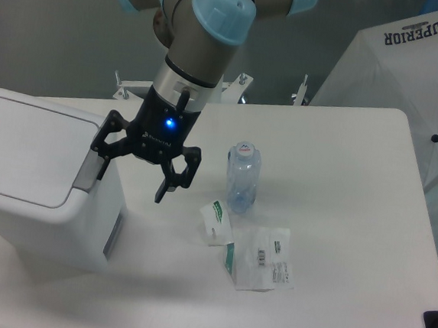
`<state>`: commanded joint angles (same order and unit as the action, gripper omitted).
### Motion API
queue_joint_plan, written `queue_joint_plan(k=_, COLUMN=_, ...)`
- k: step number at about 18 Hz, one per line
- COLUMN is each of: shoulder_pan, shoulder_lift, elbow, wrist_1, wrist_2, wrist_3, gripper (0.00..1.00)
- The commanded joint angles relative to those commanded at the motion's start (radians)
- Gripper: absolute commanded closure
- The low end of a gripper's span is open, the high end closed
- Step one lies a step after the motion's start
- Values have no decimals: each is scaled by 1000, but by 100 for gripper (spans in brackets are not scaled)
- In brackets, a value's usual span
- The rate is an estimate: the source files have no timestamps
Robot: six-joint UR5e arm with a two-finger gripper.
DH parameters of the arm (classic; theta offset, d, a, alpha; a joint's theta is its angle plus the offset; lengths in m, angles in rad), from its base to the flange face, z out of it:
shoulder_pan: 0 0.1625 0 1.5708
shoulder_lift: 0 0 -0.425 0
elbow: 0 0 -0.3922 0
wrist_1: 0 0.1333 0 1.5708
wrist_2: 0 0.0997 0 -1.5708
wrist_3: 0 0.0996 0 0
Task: Open the trash can
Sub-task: 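Press down on the grey lid button with the gripper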
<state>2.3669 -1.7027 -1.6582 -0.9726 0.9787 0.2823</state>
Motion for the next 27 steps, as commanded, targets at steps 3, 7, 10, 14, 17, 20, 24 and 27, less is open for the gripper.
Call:
queue_joint_plan(k=3, shoulder_pan=0, shoulder_lift=-3, elbow=0, wrist_1=0, wrist_2=0, wrist_3=-8, gripper=0)
queue_joint_plan(k=7, shoulder_pan=-2, shoulder_lift=-6, elbow=2, wrist_1=0, wrist_2=0, wrist_3=-6, gripper=0)
queue_joint_plan(k=10, shoulder_pan=-2, shoulder_lift=-8, elbow=0, wrist_1=0, wrist_2=0, wrist_3=-6, gripper=0)
queue_joint_plan(k=14, shoulder_pan=-2, shoulder_lift=-9, elbow=-5, wrist_1=0, wrist_2=0, wrist_3=-6, gripper=0)
queue_joint_plan(k=17, shoulder_pan=-2, shoulder_lift=-9, elbow=-5, wrist_1=2, wrist_2=2, wrist_3=-6, gripper=0)
queue_joint_plan(k=20, shoulder_pan=0, shoulder_lift=-5, elbow=8, wrist_1=2, wrist_2=0, wrist_3=-9, gripper=0)
queue_joint_plan(k=24, shoulder_pan=0, shoulder_lift=12, elbow=11, wrist_1=2, wrist_2=-8, wrist_3=-17, gripper=0)
queue_joint_plan(k=27, shoulder_pan=-2, shoulder_lift=11, elbow=0, wrist_1=2, wrist_2=-8, wrist_3=-17, gripper=0)
